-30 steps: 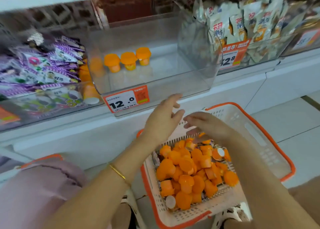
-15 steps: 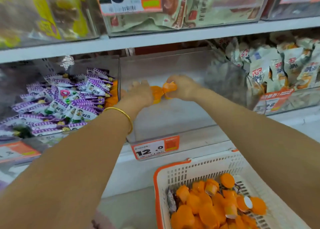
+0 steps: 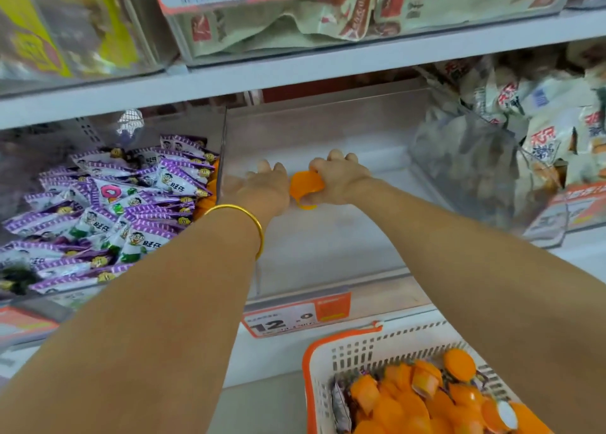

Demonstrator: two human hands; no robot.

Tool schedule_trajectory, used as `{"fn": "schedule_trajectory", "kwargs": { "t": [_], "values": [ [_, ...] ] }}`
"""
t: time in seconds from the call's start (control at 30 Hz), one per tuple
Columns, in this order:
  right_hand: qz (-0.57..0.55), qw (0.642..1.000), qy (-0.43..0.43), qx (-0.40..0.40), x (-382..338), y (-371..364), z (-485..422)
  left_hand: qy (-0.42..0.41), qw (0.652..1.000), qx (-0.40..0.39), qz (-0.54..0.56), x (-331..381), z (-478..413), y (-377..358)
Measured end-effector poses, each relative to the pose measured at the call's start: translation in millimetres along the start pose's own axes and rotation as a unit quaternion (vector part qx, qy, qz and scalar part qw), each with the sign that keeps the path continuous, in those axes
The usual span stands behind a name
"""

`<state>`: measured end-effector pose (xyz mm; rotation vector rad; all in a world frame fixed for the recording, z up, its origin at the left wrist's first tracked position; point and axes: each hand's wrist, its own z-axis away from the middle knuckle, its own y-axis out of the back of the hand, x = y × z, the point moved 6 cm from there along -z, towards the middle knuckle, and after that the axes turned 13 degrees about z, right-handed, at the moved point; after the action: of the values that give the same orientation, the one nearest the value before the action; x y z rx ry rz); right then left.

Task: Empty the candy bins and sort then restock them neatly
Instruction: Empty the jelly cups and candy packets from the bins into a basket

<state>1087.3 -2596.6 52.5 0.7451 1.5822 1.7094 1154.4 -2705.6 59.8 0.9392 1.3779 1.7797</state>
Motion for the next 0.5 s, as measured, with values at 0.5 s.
{"fn": "schedule_trajectory", "kwargs": {
  "t": [0.5],
  "values": [
    [0.008,0.998,0.057,-0.029,22.2,-9.2,14.3,-0.099,0.983,-0.068,0.139,11.2,11.2,-5.1]
  ]
}}
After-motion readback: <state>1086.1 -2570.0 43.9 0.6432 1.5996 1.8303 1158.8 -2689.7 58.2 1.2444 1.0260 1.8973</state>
